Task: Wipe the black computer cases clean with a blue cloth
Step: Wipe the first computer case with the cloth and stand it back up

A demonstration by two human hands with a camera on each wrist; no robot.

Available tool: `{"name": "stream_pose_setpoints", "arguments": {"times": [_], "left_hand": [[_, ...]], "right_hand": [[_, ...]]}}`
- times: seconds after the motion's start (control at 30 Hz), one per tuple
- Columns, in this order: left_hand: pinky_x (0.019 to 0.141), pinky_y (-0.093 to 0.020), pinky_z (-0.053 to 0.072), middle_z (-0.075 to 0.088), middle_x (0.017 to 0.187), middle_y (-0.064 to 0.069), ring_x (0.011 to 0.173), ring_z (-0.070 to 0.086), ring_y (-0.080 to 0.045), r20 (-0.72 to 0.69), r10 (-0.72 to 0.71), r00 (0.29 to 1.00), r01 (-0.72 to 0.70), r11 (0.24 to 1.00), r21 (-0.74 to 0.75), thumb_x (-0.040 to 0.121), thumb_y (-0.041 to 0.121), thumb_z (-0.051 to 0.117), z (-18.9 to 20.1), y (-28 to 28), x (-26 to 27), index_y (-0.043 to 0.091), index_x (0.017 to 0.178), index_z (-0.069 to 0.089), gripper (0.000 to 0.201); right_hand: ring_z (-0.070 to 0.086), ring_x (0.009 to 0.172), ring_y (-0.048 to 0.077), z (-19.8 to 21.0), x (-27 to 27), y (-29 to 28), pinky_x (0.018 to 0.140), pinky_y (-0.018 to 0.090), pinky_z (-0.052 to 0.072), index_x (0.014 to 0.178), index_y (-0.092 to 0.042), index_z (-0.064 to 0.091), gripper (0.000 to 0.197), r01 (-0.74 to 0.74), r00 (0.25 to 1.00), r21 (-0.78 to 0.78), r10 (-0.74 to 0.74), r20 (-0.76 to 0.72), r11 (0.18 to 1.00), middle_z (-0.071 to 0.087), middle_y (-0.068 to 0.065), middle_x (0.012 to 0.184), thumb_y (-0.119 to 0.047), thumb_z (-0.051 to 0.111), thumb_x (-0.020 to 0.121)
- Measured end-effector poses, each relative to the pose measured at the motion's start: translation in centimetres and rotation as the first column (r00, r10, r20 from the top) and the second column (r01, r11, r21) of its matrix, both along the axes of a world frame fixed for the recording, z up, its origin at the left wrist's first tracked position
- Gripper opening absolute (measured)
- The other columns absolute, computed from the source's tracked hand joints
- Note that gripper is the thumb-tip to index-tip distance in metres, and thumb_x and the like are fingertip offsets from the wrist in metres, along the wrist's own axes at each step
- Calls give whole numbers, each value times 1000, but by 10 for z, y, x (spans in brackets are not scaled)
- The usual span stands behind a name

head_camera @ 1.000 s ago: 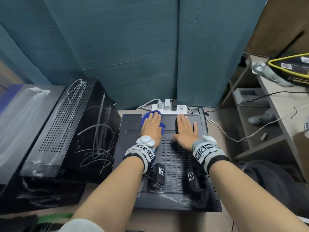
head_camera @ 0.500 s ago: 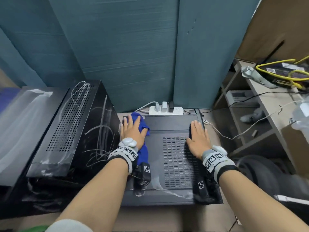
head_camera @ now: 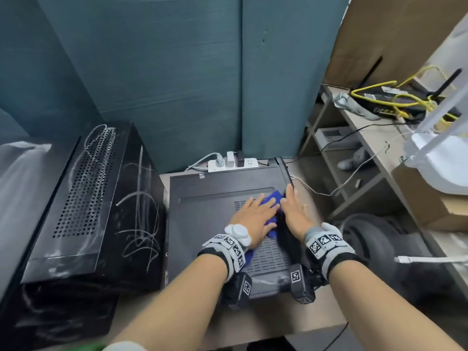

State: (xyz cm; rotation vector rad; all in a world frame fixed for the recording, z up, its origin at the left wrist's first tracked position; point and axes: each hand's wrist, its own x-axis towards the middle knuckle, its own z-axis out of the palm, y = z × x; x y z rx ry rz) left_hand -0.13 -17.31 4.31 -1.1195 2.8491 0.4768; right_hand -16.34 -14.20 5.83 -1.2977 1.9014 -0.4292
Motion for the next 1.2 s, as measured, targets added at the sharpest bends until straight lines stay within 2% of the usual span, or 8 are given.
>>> {"name": "stream_pose_setpoints", "arguments": {"times": [0.17,0.33,0.47,0.6,0.83,0.97,1.13,1.2], "left_hand": [[124,-44,9,16,167,3,154,6,-26,-1,266,964,-266,963,-49,108,38,35,5,-25,62,21,158,24,55],[125,-43,11,16,167,2,155,7,-25,-6,523,852,-523,851,-42,108,39,34,-5,-42,128,21,159,23,55],[124,-42,11,16,167,-3,155,8,-28,-36,640,767,-641,767,-15,108,37,37,-11,-33,156,17,158,24,56],[125,-39,6,16,167,-5,155,6,-25,-107,713,693,-714,699,34,108,35,38,-13,5,164,15,158,26,55],[126,-41,4,14,168,-4,155,3,-26,-111,761,639,-763,646,27,108,35,35,-12,70,142,15,158,24,55],[126,-41,1,11,168,-4,156,1,-26,-70,763,642,-765,644,-2,108,36,33,-12,102,105,17,159,20,56],[125,-42,3,11,168,-5,155,1,-27,-32,575,818,-575,817,-39,107,33,32,-9,138,22,15,160,15,59],[125,-41,2,11,168,-4,156,1,-26,-19,537,843,-537,842,-45,106,31,36,-9,143,8,14,160,15,60]], "right_hand": [[-19,151,1,-3,2,-1,125,41,-9,162,-26,-9,63,-81,986,37,85,-142,996,-17,-13,168,-34,22,108],[-24,152,9,-8,1,0,126,46,-4,162,-24,-10,70,-168,947,79,183,-262,983,-26,-6,166,-38,30,106],[-25,152,12,-2,2,2,125,48,-5,162,-22,-10,73,-200,928,113,225,-296,973,-27,-3,166,-42,33,106],[-31,150,16,3,15,9,122,51,-16,160,-21,-18,76,-230,871,178,284,-400,957,-32,1,164,-47,27,105],[-35,148,19,5,46,37,120,53,-20,158,-22,-24,72,-374,833,178,414,-368,910,-37,4,161,-47,20,106],[-33,149,16,9,44,45,119,51,-23,160,-22,-17,69,-432,825,172,465,-322,885,-33,2,163,-46,20,107],[-28,150,11,11,37,46,120,49,-20,161,-24,-12,65,-457,832,166,486,-268,874,-28,-3,165,-44,19,108],[-25,152,11,11,36,43,121,51,-18,162,-24,-9,65,-446,847,154,471,-245,882,-25,-3,166,-43,20,108]]}}
